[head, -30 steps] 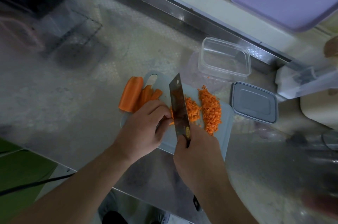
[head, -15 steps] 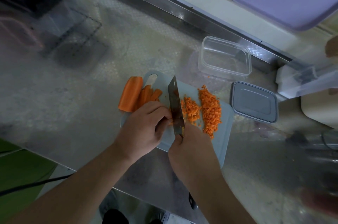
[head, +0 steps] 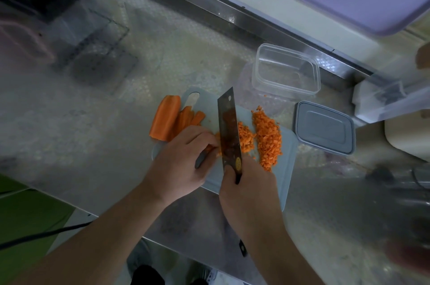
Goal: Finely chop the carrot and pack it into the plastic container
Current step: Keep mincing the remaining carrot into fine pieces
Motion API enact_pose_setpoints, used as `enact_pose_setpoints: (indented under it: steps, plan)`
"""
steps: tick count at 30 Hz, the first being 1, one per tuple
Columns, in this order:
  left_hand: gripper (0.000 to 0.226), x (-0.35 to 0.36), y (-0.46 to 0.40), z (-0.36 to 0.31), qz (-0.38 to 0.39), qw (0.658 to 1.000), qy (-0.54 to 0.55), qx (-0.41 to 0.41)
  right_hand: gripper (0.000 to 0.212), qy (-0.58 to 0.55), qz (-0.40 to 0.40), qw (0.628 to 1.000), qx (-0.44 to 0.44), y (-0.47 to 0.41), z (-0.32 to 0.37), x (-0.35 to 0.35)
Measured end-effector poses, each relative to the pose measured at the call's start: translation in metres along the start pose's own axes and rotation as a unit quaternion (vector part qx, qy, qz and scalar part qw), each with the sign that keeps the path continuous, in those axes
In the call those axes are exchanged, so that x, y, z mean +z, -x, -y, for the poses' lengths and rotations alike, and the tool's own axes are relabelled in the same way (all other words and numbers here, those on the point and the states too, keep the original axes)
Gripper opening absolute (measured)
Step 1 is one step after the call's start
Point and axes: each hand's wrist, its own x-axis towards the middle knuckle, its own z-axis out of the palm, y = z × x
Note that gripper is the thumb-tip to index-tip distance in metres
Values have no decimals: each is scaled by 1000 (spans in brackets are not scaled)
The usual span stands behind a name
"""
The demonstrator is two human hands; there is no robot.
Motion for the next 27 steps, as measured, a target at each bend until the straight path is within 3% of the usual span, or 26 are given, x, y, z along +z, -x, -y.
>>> enact_pose_setpoints:
  steps: [14, 27]
  plan:
    - [5, -2, -2, -1, -33, 999, -34, -6, 19, 15, 3, 1000, -21, 5, 5, -5]
    - [4, 0, 0, 1, -16, 998, -63, 0, 22, 38, 31, 999, 4, 9, 6, -2]
